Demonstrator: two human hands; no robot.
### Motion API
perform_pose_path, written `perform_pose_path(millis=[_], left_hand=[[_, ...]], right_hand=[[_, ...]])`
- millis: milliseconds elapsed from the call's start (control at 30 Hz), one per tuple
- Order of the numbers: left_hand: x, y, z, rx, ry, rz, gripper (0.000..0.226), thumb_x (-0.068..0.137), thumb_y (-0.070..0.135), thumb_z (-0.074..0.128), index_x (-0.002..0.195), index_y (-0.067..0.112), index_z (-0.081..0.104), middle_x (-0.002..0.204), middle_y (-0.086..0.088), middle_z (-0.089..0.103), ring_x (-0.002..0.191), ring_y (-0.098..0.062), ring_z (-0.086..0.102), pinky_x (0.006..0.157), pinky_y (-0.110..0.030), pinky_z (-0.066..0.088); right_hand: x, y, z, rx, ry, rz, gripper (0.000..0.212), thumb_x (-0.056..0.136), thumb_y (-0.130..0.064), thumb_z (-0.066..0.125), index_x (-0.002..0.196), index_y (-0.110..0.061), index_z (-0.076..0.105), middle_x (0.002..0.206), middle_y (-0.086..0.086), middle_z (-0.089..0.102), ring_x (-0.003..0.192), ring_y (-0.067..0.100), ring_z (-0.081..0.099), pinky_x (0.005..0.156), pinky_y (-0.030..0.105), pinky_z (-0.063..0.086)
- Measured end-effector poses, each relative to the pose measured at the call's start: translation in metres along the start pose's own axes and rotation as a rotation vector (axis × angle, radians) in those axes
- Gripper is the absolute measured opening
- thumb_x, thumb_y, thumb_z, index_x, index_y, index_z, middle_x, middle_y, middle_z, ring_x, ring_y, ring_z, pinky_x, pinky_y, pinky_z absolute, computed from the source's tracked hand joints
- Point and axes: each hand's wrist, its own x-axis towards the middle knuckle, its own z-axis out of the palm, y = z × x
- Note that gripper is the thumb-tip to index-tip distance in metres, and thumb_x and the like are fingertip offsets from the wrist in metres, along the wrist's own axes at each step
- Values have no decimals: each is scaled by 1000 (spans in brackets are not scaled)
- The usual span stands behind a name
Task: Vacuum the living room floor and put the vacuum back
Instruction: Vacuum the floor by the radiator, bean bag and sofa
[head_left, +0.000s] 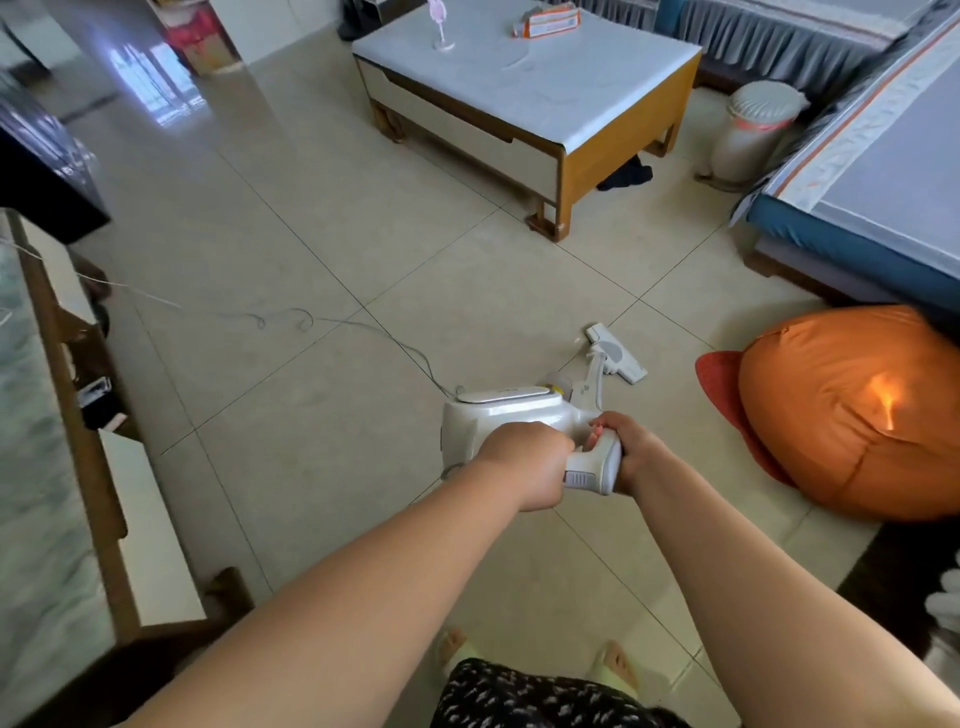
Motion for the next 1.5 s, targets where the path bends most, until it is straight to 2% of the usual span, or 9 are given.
perform_pose_path(millis=[167, 367, 600, 767, 933, 1133, 1500], left_hand=[[-29, -52, -2, 53, -11, 26, 10, 83, 12, 54, 83, 19, 48, 71, 1, 44, 72, -24, 51, 54, -28, 31], [-67, -121, 8, 40, -26, 39, 10, 83, 11, 53, 84, 20, 48, 69, 2, 42, 71, -24, 50, 50, -28, 28], [-105, -186, 16, 24, -27, 37, 9, 83, 12, 53, 84, 20, 49, 68, 3, 43, 71, -24, 50, 53, -28, 31], [-109, -205, 26, 7, 4, 34, 12, 83, 13, 53, 83, 22, 46, 71, 3, 42, 73, -24, 49, 60, -29, 35], [-79, -193, 29, -95, 15, 39, 9, 84, 15, 53, 86, 22, 48, 77, 0, 47, 82, -28, 57, 62, -29, 35], [-27, -163, 27, -151, 15, 76, 9, 83, 14, 55, 91, 18, 54, 79, -2, 51, 75, -27, 53, 61, -30, 36], [90, -119, -35, -141, 35, 59, 11, 83, 14, 55, 93, 18, 58, 81, -2, 54, 74, -25, 52, 61, -29, 38]], right_hand=[[2, 39, 46, 54, -2, 3, 21, 86, -9, 53, 67, -12, 45, 46, -1, 46, 34, 10, 48, 41, 18, 46], [8, 91, 105, 55, 22, 12, 19, 85, -7, 52, 68, -12, 44, 48, -1, 46, 35, 10, 47, 41, 18, 45], [14, 139, 163, 54, 19, 16, 20, 85, -9, 52, 67, -13, 44, 48, -2, 45, 41, 9, 45, 44, 19, 44], [19, 150, 179, 41, 15, -17, 16, 86, -7, 51, 71, -10, 46, 46, 0, 45, 35, 10, 46, 40, 17, 45], [28, 121, 165, -14, 65, -102, 21, 89, -8, 50, 69, -10, 44, 43, 1, 45, 32, 10, 47, 38, 16, 44], [42, 68, 135, -8, 80, -122, 22, 91, -6, 47, 70, -10, 43, 42, 2, 44, 31, 10, 45, 35, 16, 43], [62, -67, 112, -25, 58, -98, 22, 91, -5, 47, 70, -11, 42, 41, 2, 44, 31, 10, 45, 39, 16, 45]])
